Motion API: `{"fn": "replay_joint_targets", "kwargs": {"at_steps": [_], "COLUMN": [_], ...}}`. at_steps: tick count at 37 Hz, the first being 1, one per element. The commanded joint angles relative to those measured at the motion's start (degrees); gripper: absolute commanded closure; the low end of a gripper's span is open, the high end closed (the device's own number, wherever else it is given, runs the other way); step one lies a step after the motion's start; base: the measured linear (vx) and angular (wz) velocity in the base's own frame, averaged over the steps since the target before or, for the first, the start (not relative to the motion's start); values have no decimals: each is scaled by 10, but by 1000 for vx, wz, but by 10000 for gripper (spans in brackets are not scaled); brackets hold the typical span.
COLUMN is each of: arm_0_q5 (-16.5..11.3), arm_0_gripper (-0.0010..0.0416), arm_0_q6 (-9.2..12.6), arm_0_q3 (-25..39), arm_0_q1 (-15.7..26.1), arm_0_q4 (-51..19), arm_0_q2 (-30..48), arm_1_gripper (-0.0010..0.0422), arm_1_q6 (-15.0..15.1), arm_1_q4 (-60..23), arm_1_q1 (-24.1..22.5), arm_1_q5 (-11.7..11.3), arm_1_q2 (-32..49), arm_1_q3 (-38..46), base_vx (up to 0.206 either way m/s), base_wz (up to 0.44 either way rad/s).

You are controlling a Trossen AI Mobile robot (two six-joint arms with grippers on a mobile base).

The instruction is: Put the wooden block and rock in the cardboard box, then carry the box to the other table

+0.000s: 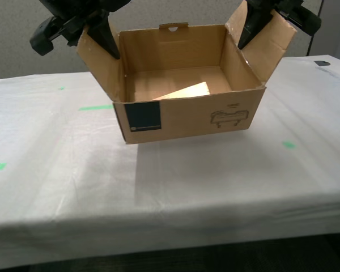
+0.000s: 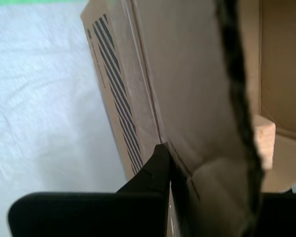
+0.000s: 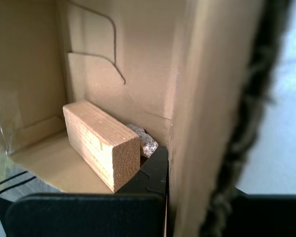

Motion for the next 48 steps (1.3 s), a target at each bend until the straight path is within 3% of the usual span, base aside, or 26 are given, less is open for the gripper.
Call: {"fn": "replay_joint_targets", "kwargs": {"at_steps": [1,5,12,17,25,39,42,48], "arm_0_q5": [-12,3,3,3,0,-1,-1,-3], "arm_0_gripper": [407,407,407,407,406,407,407,407], "arm_0_q6": [5,5,3,-10,-41,-42,-41,-41], "arm_0_q3": [1,1,1,2,19,50,52,54], "arm_0_q1": [5,5,6,4,4,4,4,5], "arm_0_q4": [3,3,7,40,43,42,42,42], "arm_0_q2": [1,4,13,36,85,91,91,91], "arm_1_gripper": [413,413,413,413,413,413,413,413], "arm_1_q6": [5,5,5,3,-30,-65,-65,-66], "arm_1_q4": [10,8,-9,2,6,2,-11,-38], "arm_1_q1": [-1,-1,-2,0,-1,-3,-3,-2], "arm_1_q5": [12,8,3,-16,-17,-18,-33,-87], "arm_1_q2": [-1,-1,-1,-2,-2,-2,-2,-2], "arm_1_q3": [1,1,0,0,0,0,0,0], "base_vx": [161,157,97,16,-15,-2,0,0], "base_wz": [-27,-22,-18,-10,-3,1,0,0]}}
